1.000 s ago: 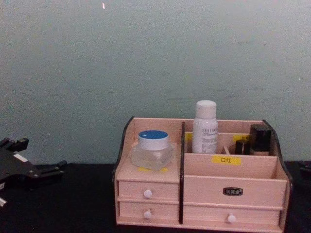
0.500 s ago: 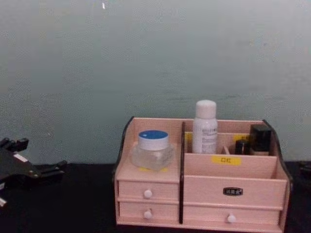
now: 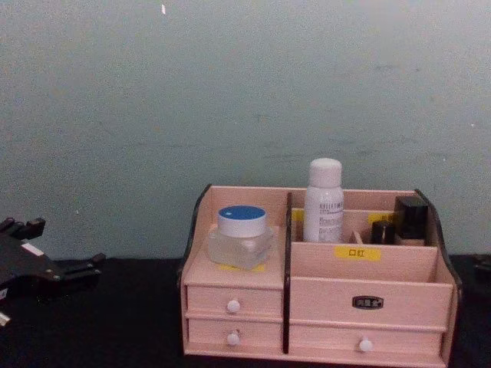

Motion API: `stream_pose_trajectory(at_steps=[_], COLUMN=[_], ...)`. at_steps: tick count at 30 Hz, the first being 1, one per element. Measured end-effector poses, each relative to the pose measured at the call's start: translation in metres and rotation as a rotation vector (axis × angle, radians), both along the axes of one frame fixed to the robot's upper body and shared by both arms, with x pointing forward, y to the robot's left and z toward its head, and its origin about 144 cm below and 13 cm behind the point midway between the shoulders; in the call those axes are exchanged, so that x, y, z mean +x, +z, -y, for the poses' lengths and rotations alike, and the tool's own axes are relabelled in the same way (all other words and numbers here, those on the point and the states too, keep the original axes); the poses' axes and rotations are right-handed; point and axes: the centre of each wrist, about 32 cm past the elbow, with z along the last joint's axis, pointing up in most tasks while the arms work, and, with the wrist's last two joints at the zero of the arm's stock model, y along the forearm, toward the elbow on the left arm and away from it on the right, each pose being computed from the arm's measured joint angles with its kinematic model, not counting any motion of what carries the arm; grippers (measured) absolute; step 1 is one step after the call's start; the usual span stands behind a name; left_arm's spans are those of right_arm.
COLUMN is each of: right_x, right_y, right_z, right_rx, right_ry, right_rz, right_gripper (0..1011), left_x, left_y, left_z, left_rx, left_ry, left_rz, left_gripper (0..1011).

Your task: Pick up the facial cleanser and watermelon frost from the table and place them into the tiered storage box.

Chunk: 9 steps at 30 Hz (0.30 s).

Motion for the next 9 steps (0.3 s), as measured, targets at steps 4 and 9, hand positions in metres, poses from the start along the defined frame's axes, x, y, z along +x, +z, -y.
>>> stream_pose_trajectory(at_steps=[4,9], right_x=[0.0,0.0], right_y=[0.0,0.0], right_z=[0.0,0.0], right_rx=[0.0,0.0], right_ry=[0.0,0.0], right_rz=[0.0,0.0], right_gripper=[1003,1002], left_x=[0.0,0.0], left_y=[0.0,0.0], left_z=[0.0,0.0], left_rx=[0.0,0.0], left_ry=[0.0,0.0], left_rz=[0.0,0.0], left_gripper=[1001,1001])
